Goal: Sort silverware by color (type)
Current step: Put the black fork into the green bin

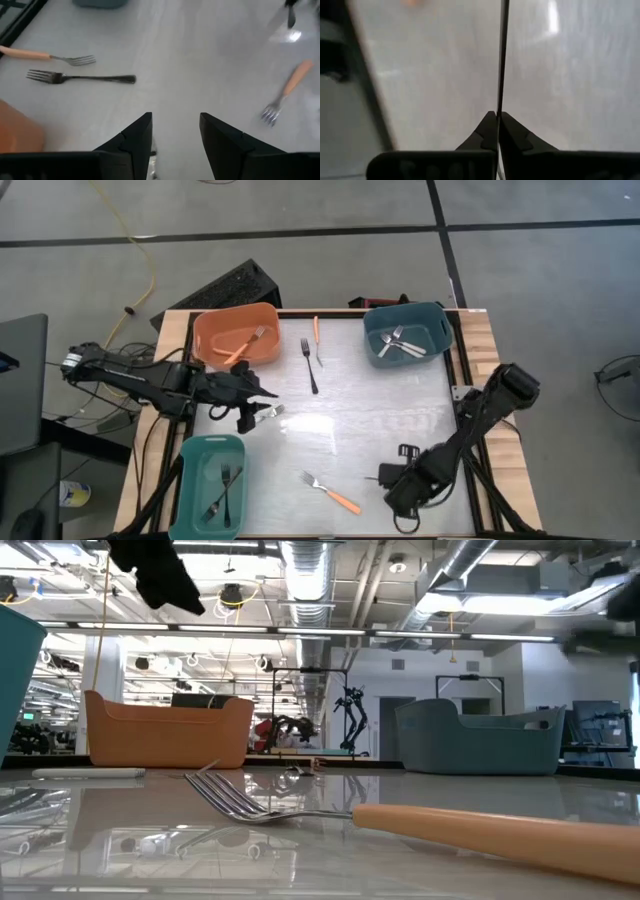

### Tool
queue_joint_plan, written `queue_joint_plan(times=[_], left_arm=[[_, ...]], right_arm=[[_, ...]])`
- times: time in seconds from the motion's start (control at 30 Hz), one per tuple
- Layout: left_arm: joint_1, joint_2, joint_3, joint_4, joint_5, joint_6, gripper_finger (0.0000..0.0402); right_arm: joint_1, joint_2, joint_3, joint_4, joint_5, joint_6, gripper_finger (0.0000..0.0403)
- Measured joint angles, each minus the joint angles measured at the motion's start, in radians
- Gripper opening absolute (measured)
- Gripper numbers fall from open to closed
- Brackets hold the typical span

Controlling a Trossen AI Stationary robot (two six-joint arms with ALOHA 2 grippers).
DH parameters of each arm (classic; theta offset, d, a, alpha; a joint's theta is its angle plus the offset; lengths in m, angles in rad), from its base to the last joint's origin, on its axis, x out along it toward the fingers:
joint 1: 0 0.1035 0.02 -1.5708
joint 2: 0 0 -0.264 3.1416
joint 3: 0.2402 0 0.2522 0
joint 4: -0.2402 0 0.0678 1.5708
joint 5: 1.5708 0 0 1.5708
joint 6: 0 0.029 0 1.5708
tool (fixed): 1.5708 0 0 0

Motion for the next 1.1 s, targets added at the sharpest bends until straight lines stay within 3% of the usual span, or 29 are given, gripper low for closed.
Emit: queue_joint_plan(times=[0.2,0.43,0.53,0.73,0.93,1.1], left_arm=[[0.0,-0.093,-0.128,0.303,0.07,-0.081,0.0149],[0.0,-0.082,-0.278,0.839,0.097,-0.11,0.0149],[0.0,-0.057,-0.294,0.968,0.088,-0.108,0.0149],[0.001,-0.027,-0.294,1.031,0.056,-0.088,0.0149],[0.007,-0.023,-0.294,1.032,-0.041,-0.087,0.0149],[0.033,-0.019,-0.294,1.047,-0.061,-0.1,0.0149]], right_arm=[[-0.148,-0.149,0.002,0.071,0.048,-0.096,0.0024],[-0.365,-0.21,0.004,0.426,0.095,-0.301,0.0025],[-0.442,-0.192,0.003,0.591,0.095,-0.368,0.0025],[-0.555,-0.15,0.003,0.748,0.029,-0.441,0.0025],[-0.612,-0.126,0.002,0.823,-0.014,-0.509,0.0025],[-0.645,-0.102,0.003,0.914,-0.015,-0.536,0.0025]])
